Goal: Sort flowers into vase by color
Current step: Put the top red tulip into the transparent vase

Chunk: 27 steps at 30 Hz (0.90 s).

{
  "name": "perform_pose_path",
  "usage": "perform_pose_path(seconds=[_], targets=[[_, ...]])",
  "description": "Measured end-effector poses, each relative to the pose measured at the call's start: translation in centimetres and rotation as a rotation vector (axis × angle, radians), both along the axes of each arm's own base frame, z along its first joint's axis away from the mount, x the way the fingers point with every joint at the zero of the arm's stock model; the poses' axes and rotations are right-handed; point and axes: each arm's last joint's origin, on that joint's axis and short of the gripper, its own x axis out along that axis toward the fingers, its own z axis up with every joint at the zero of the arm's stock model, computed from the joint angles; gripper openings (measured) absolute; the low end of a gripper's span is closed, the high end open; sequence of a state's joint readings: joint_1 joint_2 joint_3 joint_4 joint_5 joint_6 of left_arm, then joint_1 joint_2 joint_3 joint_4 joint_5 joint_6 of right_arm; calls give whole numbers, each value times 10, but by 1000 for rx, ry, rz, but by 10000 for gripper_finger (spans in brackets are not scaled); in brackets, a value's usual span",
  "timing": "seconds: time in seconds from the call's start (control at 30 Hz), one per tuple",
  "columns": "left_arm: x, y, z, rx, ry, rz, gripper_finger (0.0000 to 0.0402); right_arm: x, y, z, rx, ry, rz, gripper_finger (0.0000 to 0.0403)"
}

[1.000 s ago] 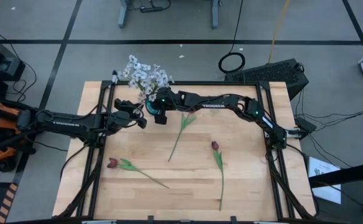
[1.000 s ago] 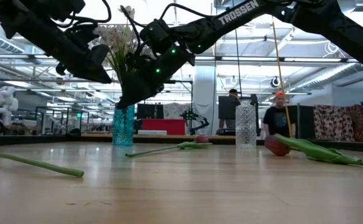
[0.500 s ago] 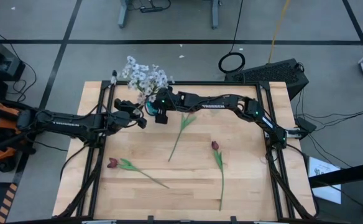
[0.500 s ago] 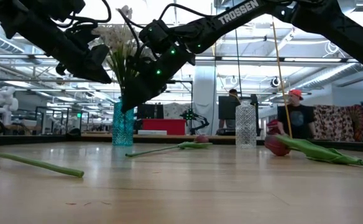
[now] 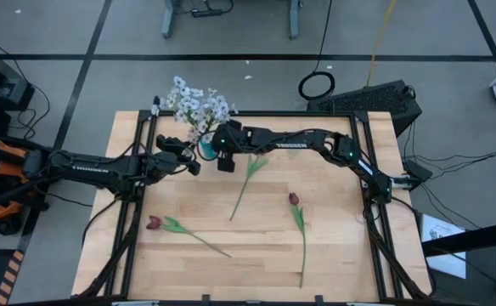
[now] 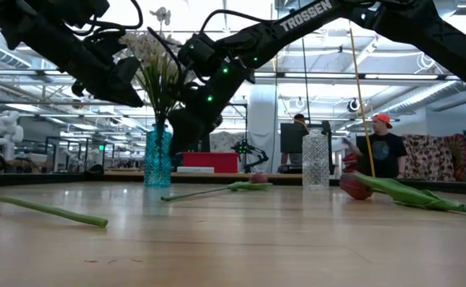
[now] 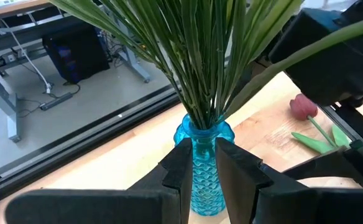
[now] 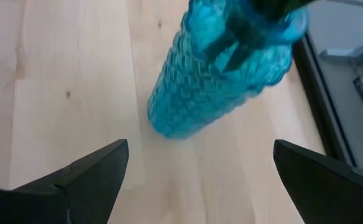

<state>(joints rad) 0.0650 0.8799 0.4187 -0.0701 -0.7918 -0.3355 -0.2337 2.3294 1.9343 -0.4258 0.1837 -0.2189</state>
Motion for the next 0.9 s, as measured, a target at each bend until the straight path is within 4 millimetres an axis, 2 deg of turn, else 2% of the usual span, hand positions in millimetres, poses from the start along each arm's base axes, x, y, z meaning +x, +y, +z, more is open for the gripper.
perform_pose_path(seconds=[0.27,0.6,0.73,0.9], targets=[[1,-2,-1,-58,-14,-66,77,-22,7,23,47,134,-5,391],[-1,-21,2,-147,-87,-180,77,-53,19,62,113,241,59,391],[-10,-33,8,-162,-111,-253,77,-63,24,68,195,290,114,391],[-26,-46,16,-229,-156,-385,77,-85,31,68,274,358,161,391]])
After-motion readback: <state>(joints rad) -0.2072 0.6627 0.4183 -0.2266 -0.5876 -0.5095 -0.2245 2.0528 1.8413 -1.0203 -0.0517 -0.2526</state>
